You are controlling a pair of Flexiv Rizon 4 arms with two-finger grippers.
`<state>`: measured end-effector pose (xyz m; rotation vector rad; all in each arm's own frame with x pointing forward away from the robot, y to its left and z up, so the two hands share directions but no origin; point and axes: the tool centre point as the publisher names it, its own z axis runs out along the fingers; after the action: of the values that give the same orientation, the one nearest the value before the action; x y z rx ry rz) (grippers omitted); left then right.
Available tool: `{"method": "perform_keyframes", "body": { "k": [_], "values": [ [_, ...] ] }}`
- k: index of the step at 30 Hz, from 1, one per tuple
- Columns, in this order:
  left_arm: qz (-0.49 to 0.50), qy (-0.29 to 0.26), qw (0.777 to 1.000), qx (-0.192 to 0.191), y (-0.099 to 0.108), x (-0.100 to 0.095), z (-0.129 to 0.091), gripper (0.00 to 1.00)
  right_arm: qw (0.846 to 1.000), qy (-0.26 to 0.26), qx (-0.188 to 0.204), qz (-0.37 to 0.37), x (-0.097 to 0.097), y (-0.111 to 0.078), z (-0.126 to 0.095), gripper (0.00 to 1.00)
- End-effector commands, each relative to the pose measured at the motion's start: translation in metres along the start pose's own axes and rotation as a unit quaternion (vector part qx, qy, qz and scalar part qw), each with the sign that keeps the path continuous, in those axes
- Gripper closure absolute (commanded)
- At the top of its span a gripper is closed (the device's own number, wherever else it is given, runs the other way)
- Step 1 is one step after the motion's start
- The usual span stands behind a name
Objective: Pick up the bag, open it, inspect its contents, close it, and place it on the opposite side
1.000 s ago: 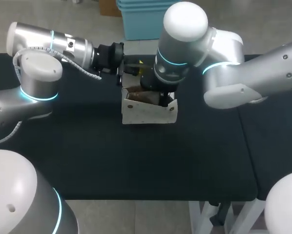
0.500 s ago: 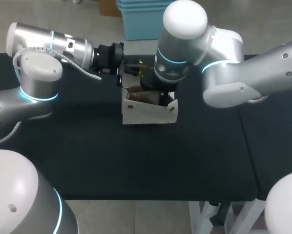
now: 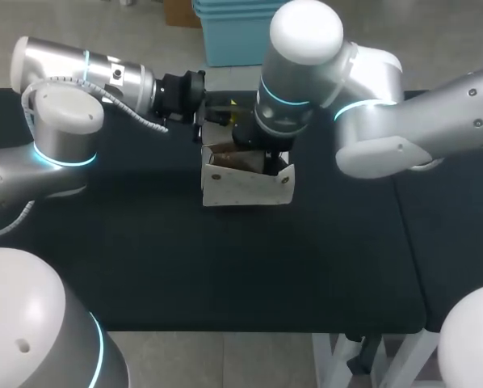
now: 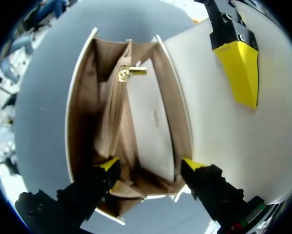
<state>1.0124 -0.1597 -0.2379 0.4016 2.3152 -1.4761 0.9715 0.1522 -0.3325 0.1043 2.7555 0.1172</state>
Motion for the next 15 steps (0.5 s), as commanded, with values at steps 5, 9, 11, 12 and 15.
{"method": "perform_keyframes", "body": {
  "k": [5, 9, 11, 12, 15],
  "values": [
    [0.002, 0.0, 1.0, 0.002, -0.011, 0.0021, 0.0027, 1.0, 1.0, -0.001, 0.005, -0.001, 0.0005, 0.0045, 0.0214, 0.0],
    [0.003, 0.0, 1.0, 0.002, -0.0111, 0.0023, 0.0031, 1.0, 1.0, -0.002, 0.005, 0.0, 0.0001, 0.0042, 0.021, 0.0],
    [0.002, 0.0, 1.0, 0.002, -0.011, 0.0024, 0.0034, 1.0, 1.0, -0.003, 0.005, 0.0, -0.0003, 0.004, 0.0209, 0.0],
    [0.002, 0.0, 1.0, 0.002, -0.011, 0.0025, 0.0035, 1.0, 1.0, -0.004, 0.005, 0.0, -0.0006, 0.0038, 0.0207, 0.0],
    [0.003, 0.001, 1.0, 0.001, -0.0107, 0.0029, 0.004, 1.0, 1.0, -0.01, 0.005, 0.002, -0.0022, 0.0038, 0.018, 0.0]
  ]
}}
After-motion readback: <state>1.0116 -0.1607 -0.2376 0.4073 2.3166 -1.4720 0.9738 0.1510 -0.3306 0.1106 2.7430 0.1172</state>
